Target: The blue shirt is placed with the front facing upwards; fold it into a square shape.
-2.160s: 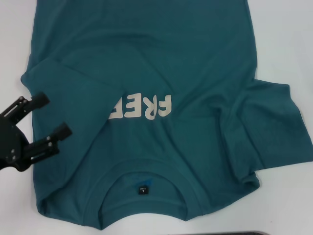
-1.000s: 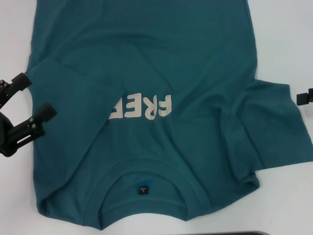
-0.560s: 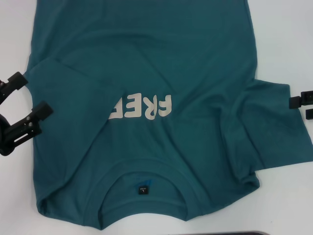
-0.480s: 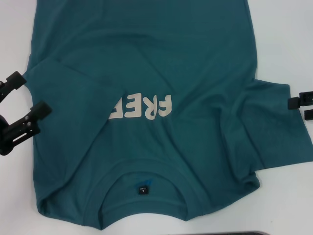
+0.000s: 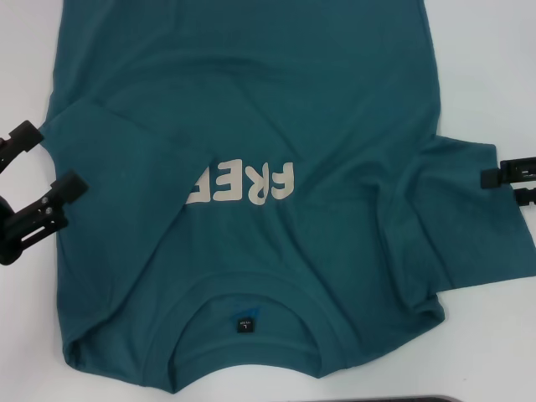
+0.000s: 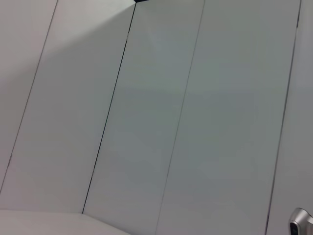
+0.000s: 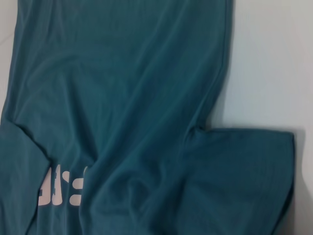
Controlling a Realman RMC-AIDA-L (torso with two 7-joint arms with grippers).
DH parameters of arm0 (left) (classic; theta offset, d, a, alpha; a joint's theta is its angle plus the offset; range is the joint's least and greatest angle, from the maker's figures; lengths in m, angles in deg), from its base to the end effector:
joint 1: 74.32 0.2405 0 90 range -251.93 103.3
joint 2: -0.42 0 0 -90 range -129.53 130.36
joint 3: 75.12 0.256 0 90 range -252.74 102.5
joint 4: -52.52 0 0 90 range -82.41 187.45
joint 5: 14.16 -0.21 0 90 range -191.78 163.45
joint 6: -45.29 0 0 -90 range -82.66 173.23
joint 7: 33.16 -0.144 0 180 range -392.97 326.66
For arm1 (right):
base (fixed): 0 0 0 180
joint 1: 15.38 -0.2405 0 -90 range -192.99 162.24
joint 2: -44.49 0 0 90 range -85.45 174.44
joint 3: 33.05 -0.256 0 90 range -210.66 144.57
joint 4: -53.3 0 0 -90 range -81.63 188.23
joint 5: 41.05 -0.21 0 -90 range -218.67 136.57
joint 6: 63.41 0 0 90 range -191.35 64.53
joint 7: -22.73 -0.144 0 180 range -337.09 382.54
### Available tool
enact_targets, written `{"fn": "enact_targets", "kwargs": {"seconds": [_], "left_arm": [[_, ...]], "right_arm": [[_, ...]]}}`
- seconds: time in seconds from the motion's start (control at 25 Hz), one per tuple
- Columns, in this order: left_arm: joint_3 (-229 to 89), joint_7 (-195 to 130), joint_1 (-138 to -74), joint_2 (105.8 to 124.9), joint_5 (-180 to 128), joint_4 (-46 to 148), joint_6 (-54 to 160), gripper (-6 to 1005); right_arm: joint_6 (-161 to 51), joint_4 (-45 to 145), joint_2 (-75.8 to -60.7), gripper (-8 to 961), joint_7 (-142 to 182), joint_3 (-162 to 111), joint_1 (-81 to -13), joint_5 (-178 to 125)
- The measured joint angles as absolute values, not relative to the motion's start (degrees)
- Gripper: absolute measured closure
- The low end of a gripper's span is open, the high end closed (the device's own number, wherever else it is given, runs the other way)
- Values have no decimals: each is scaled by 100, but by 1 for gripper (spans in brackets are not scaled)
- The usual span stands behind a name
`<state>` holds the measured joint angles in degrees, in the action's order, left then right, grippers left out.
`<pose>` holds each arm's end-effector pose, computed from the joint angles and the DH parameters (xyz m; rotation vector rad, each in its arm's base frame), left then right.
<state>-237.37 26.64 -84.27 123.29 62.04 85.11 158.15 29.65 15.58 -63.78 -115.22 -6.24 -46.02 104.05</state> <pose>-0.3168 0.1976 0.0339 -2.2134 -0.5430 -1.2380 0.3518 0.3097 0.0781 -2.0778 2.0511 0.2295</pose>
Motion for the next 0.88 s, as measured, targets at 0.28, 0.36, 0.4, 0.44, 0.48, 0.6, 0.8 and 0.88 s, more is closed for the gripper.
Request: {"fn": "enact_targets", "kwargs": {"seconds": [0.28,0.36,0.4,0.44,0.48,0.6,0.8,0.88], "left_arm": [[-23737,2674,-8401,12329,6204,8504,15823,65],[-23737,2676,-8402,12329,6204,8504,15823,65],[-23737,2677,-8402,12331,6204,8503,15825,65],[-23737,2677,-8402,12333,6204,8504,15830,65],[-23737,2678,-8403,12335,6204,8510,15854,65],[-23736,2678,-8403,12335,6204,8514,15875,66],[-23790,2678,-8406,12338,6204,8501,15914,66],[-23804,2677,-8406,12338,6204,8498,15977,66]], "right_arm": [[2957,1560,-6395,93,-11521,-624,-4634,10377],[2955,1560,-6405,94,-11518,-624,-4637,10376],[2951,1560,-6429,94,-11508,-625,-4639,10375],[2951,1560,-6429,94,-11508,-625,-4639,10375],[2950,1560,-6444,94,-11501,-629,-4640,10373],[2949,1560,-6455,94,-11500,-629,-4640,10372],[2938,1567,-6463,95,-11500,-627,-4640,10369],[2914,1545,-6491,95,-11499,-628,-4640,10371]]}}
